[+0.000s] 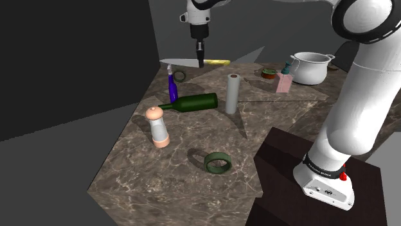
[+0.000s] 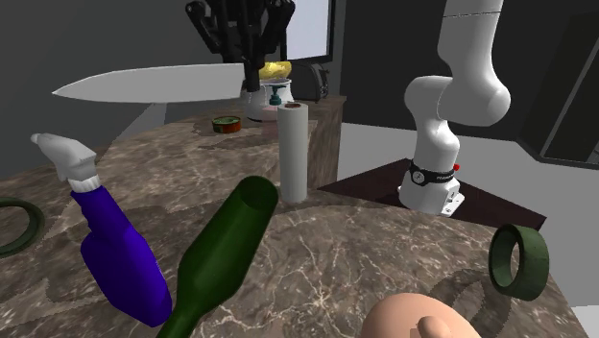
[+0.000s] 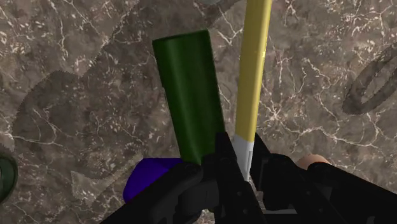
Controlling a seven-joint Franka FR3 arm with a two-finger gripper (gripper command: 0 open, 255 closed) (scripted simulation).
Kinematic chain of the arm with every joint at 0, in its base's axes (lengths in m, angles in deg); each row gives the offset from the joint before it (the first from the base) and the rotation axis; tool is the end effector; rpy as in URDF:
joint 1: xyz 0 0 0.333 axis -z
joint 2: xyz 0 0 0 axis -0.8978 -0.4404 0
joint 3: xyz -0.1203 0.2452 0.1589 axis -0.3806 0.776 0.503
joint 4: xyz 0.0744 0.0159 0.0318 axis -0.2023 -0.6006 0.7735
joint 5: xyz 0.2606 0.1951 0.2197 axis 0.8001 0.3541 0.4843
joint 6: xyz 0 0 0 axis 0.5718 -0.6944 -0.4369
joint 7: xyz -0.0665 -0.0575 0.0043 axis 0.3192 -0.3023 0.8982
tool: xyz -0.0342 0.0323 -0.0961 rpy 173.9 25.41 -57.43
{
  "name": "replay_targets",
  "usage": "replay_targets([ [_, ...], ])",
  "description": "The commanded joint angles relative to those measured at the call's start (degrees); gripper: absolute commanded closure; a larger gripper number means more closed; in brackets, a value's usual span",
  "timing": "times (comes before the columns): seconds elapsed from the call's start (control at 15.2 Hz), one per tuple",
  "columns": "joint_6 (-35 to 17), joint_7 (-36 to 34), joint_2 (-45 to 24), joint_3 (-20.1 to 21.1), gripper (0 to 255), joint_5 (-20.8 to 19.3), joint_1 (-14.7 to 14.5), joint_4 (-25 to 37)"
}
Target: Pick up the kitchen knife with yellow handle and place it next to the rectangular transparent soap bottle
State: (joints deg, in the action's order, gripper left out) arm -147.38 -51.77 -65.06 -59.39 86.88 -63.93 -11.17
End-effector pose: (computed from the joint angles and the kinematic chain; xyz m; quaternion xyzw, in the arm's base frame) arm 0.5847 0.0389 0.5867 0.9504 0.3107 -0.0099 0.0034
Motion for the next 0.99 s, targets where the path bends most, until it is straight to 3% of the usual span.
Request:
replay_targets([
  [0.0, -0.07, 2.61, 0.43, -1.12, 255, 0.09, 1.38, -0.48],
  [0.92, 0.27, 21.17, -1.69, -9.51, 255, 0.72, 11.55, 2.22],
])
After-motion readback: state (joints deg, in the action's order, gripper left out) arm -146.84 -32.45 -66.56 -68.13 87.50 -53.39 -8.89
